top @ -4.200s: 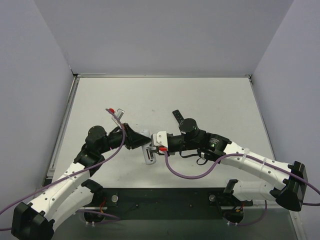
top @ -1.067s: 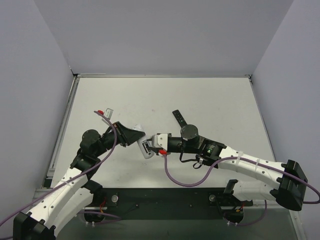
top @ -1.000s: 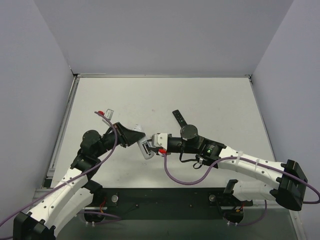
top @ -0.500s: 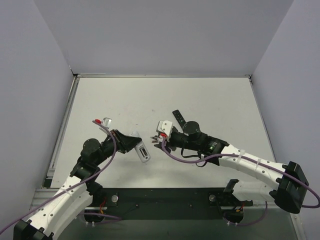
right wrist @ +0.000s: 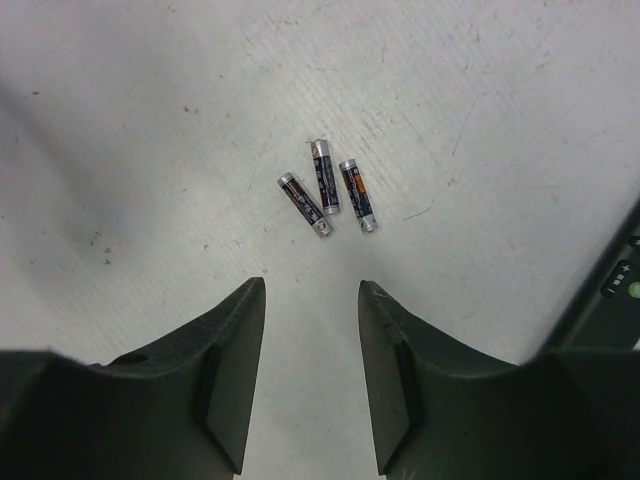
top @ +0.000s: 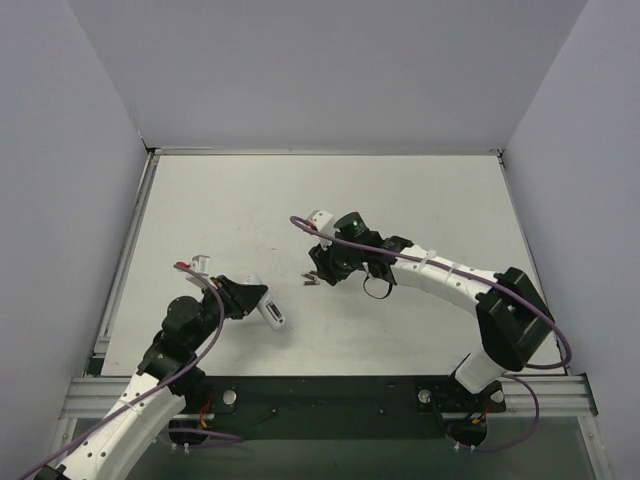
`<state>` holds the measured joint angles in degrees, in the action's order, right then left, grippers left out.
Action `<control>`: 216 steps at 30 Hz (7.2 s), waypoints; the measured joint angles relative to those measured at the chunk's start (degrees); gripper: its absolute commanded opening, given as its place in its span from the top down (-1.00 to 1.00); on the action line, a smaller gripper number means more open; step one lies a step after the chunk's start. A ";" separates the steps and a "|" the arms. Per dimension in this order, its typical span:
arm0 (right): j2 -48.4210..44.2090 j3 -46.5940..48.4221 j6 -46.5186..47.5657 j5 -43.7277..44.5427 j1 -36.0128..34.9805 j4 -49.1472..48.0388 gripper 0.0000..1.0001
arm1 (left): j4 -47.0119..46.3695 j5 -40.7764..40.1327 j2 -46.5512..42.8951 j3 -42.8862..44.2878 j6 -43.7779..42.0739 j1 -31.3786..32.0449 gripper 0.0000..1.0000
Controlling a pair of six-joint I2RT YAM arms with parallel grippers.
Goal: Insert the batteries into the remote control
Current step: Pick up the battery from the center of the board, then load the battery into the remote control.
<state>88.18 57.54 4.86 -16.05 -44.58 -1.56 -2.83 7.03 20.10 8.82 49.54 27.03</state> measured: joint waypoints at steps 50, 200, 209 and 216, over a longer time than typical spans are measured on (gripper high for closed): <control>22.40 11.93 9.79 -3.34 -2.51 6.84 0.54 | 6.14 -3.34 0.22 -0.76 -0.70 0.00 1.00; 7.37 37.16 -5.88 11.58 -20.72 40.63 0.92 | -24.44 -4.98 3.19 -7.10 29.64 0.15 1.00; 12.26 41.22 -5.66 10.71 -20.72 45.16 0.86 | -26.29 -5.22 8.63 -7.10 29.83 1.55 1.00; 14.05 43.06 -5.64 10.32 -20.76 47.71 0.80 | -28.96 -7.19 11.74 -7.10 29.88 4.68 1.00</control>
<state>102.24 100.60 -0.78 -5.74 -65.34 46.15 -31.79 -0.16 31.83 1.72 79.42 31.70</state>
